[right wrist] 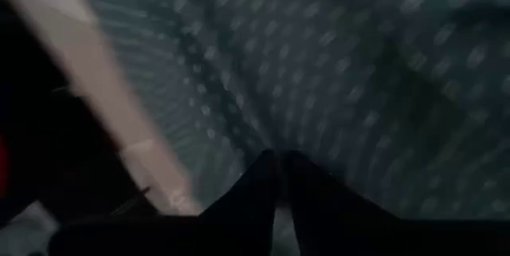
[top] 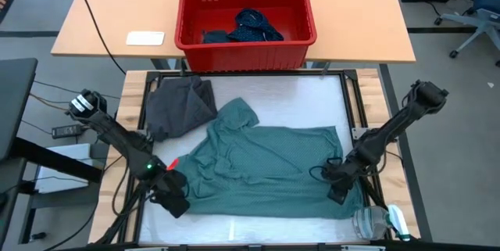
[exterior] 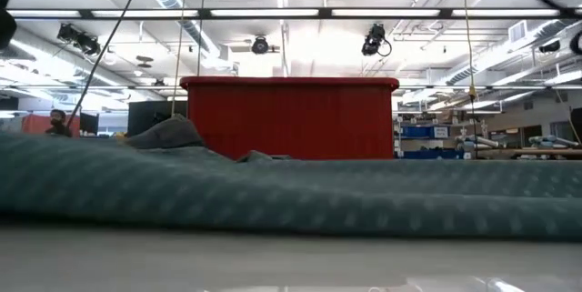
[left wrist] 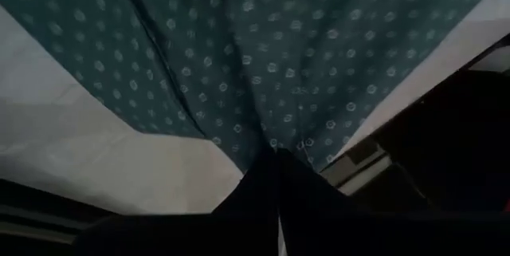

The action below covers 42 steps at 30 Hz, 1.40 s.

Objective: Fold laundry
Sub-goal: Fold the dark green polo

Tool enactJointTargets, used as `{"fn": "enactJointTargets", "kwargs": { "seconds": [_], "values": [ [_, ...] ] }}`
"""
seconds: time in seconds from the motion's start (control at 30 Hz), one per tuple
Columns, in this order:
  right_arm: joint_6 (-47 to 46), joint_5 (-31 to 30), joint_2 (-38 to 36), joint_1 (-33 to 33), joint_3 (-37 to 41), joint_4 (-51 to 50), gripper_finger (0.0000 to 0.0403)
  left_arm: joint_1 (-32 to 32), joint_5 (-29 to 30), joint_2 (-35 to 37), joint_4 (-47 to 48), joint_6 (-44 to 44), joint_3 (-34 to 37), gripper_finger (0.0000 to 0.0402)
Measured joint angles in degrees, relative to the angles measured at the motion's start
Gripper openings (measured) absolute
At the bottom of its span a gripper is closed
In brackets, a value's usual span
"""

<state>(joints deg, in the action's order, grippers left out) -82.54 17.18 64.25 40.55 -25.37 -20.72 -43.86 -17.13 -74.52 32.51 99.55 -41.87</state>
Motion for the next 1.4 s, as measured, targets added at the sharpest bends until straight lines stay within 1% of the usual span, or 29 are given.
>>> {"fn": "enactJointTargets", "kwargs": {
  "seconds": [0.13,0.27,0.4,0.47,0.57,0.67,0.73,0.8,0.9,1.0,1.07,1.13,1.27,1.33,1.4],
  "values": [
    [2.04,-5.0,-2.88,-0.02,-2.96,-0.26,0.009,-0.03,0.77,0.06,0.61,0.99,-0.49,0.0013],
    [5.97,-12.47,-4.48,-0.38,-4.77,-3.7,0.0126,-0.02,2.43,0.11,1.75,0.97,-0.52,0.0044],
    [15.03,-17.29,-3.83,-2.75,-5.25,-3.14,0.0145,-0.09,2.48,1.3,7.02,0.9,-0.52,0.0089],
    [21.25,-18.02,-2.79,-5.28,-5.46,-0.77,0.0147,0.32,2.75,2.9,9.14,-0.15,-0.52,0.0111],
    [28.9,-17.47,0.69,-10.92,-5.5,4.3,0.0147,1.74,6.25,6.35,11.42,-1.79,-0.52,0.0135],
    [35.96,-15.2,6.66,-16.77,-5.79,12.6,0.0147,3.87,11.35,9.8,13.41,-4.22,-0.55,0.015],
    [41.17,-14.34,11.78,-20.13,-8.27,16.52,0.0147,5.61,14.28,11.57,15.34,-7.13,-0.55,0.0156],
    [47.0,-13.95,17.49,-22.98,-12.79,18.33,0.0147,7.6,15.97,12.78,17.82,-9.71,-0.55,0.0161],
    [56.43,-14.34,26.29,-26.04,-21.98,18.53,0.0147,11.3,16.26,13.88,18.93,-15.53,-0.55,0.0167],
    [62.89,-17.16,34.29,-28.3,-31.61,18.46,0.015,14.52,16.45,14.01,19.57,-24.1,-0.55,0.0169],
    [63.17,-18.41,38.78,-29.76,-37.36,17.34,0.0156,16.54,17.31,13.99,19.92,-31.57,-0.55,0.0169],
    [62.81,-18.43,42.52,-31.11,-42.76,16.72,0.0164,19.11,16.99,13.99,19.52,-40.0,-0.55,0.0169],
    [62.83,-17.53,48.98,-33.02,-52.49,15.7,0.0174,25.45,13.04,13.99,17.41,-53.46,-0.52,0.0165],
    [63.24,-16.0,52.17,-33.82,-56.76,14.39,0.0174,28.61,12.87,13.99,15.86,-59.49,0.2,0.0162],
    [63.13,-12.52,55.36,-34.55,-60.65,12.66,0.0173,32.09,11.85,13.99,13.63,-64.45,2.0,0.0161]
  ]
}}
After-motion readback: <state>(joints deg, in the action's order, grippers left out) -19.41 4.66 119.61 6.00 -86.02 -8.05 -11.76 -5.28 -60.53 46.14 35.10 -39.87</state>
